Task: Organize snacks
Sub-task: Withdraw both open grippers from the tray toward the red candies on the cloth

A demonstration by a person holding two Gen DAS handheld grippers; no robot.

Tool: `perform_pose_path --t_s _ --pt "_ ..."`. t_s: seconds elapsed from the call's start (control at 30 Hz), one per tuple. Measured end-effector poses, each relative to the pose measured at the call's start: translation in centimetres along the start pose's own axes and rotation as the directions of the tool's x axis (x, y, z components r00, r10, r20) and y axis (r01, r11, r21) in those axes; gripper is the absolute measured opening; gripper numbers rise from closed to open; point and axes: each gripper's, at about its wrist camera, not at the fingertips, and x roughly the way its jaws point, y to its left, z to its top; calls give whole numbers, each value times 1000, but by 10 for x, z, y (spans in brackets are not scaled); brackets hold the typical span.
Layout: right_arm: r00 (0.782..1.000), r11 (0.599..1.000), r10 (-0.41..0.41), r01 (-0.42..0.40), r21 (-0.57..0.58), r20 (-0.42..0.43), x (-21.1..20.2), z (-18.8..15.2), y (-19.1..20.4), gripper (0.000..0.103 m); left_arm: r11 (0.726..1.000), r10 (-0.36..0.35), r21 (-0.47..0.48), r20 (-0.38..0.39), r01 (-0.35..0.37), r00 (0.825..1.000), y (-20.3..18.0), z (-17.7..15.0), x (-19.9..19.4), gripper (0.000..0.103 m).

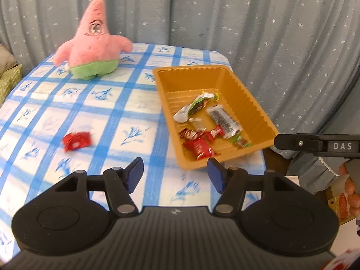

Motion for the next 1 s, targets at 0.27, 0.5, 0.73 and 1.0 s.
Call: perform_pose_path --t_s 0.27,0.5,0.73,1.0 --pt "999 998 26 -29 -55 -44 -7 -25 32 79 998 46 -40 -15 -47 999 23 -30 -31 62" --pt "994 991 53 -65 -117 -98 -1 -47 59 79 992 86 -90 -41 -89 995 46 -53 -50 62" --pt "984 981 80 -107 -164 -158 16 -63 86 79 984 115 -125 -74 -123 991 66 -72 -58 62" --pt "970 968 94 -142 -209 -224 41 -77 113 79 976 140 -151 -114 -156 984 91 -87 -58 62"
